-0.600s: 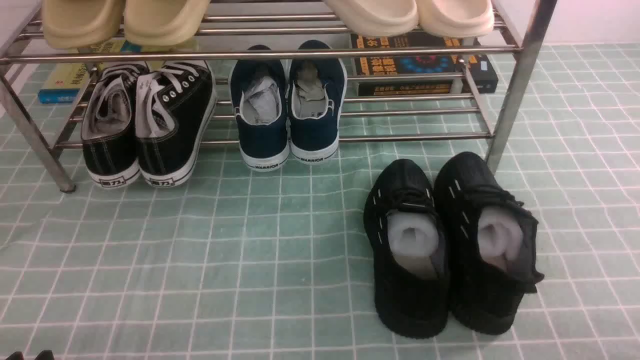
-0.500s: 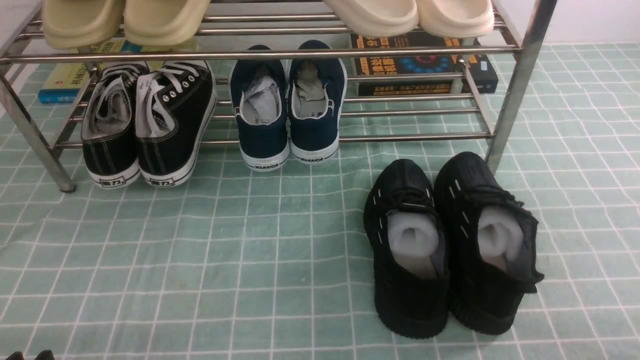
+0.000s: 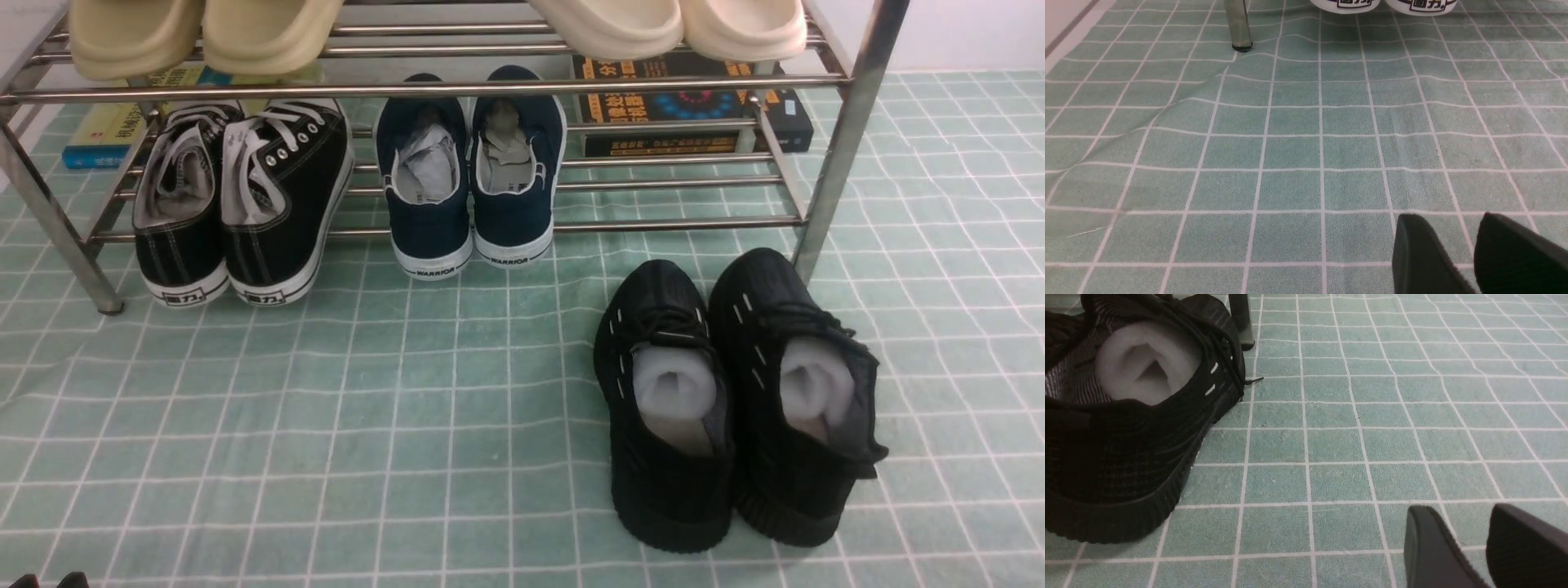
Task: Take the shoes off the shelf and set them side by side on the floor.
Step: 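Reach toward the shoe rack and grasp a shoe on it with the right gripper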
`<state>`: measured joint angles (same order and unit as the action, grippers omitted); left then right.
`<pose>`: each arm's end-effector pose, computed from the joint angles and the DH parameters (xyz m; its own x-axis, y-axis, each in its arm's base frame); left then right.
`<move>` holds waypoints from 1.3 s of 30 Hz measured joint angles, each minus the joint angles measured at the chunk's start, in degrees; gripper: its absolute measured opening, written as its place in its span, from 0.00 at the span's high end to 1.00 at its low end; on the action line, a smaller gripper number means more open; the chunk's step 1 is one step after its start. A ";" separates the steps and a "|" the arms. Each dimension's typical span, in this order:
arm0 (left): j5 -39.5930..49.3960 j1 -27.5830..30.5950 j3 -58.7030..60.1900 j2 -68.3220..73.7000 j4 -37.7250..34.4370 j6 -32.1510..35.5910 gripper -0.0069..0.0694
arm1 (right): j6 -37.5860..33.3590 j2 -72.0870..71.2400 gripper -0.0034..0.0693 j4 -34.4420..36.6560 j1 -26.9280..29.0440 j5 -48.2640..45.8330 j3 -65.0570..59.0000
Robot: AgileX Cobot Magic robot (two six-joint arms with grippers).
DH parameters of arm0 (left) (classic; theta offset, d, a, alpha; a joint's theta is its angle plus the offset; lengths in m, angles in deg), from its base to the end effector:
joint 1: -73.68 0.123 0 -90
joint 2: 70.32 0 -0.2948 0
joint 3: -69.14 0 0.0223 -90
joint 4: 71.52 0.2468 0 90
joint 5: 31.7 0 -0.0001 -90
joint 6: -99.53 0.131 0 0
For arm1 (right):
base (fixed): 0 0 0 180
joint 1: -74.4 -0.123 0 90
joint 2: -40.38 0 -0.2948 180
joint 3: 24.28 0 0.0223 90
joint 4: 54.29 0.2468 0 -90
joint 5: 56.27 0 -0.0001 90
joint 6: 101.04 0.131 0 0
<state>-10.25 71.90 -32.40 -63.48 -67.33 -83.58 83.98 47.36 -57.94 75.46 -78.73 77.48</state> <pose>0.0769 0.0011 0.1628 -0.2871 0.0227 -0.9576 0.0094 0.9997 0.0209 0.0762 -0.0046 0.1618 -0.3016 0.0343 -0.9528 0.0504 0.9985 0.0200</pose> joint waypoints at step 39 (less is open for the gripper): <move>0.00 0.00 0.00 0.00 0.00 0.00 0.59 | 2.31 2.23 0.80 34.21 0.00 -0.98 14.23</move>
<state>-10.25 71.90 -32.40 -63.48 -67.33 -83.58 86.29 49.59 -23.73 75.46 -79.71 91.71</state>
